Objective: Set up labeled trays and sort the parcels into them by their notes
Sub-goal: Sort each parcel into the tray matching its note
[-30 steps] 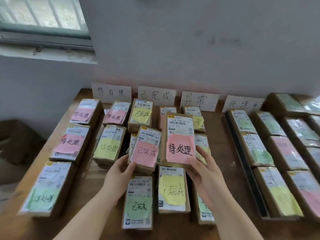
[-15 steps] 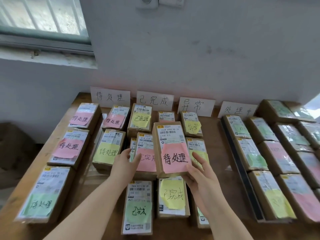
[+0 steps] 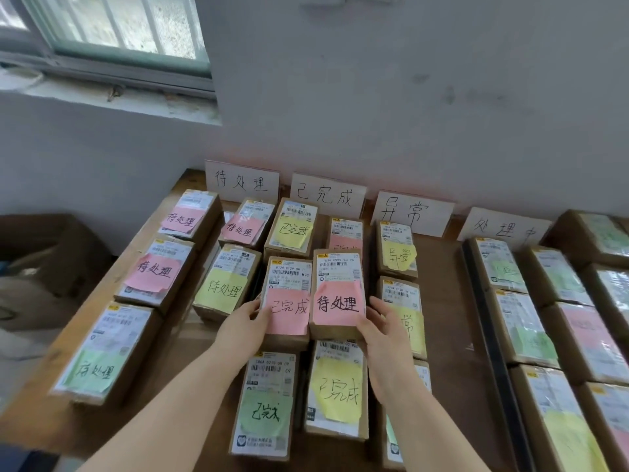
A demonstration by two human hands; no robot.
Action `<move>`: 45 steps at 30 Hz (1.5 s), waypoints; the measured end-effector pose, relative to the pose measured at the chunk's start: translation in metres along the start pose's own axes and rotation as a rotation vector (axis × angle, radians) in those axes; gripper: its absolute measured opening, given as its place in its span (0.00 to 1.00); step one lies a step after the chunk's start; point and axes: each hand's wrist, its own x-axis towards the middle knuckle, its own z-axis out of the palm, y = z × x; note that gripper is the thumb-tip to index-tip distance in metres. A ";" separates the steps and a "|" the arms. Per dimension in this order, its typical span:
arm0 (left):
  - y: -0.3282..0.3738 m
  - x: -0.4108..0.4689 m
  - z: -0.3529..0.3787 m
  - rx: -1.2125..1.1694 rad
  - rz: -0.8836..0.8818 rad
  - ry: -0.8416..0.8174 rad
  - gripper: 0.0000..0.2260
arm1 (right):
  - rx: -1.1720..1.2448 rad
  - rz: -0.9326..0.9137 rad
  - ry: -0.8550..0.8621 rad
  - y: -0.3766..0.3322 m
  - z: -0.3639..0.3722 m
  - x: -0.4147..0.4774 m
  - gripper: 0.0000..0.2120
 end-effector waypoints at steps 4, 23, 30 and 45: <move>-0.002 -0.005 -0.005 -0.167 -0.036 0.021 0.19 | -0.023 0.013 -0.032 0.000 0.008 0.000 0.16; 0.012 -0.038 -0.014 0.104 0.167 0.150 0.21 | 0.091 -0.023 -0.086 -0.008 0.005 -0.013 0.14; 0.024 -0.072 -0.042 -0.043 0.269 0.037 0.18 | 0.089 -0.135 -0.169 -0.022 0.037 -0.042 0.14; -0.075 -0.070 -0.163 -0.085 0.287 -0.084 0.22 | -0.118 -0.259 -0.066 0.053 0.187 -0.121 0.14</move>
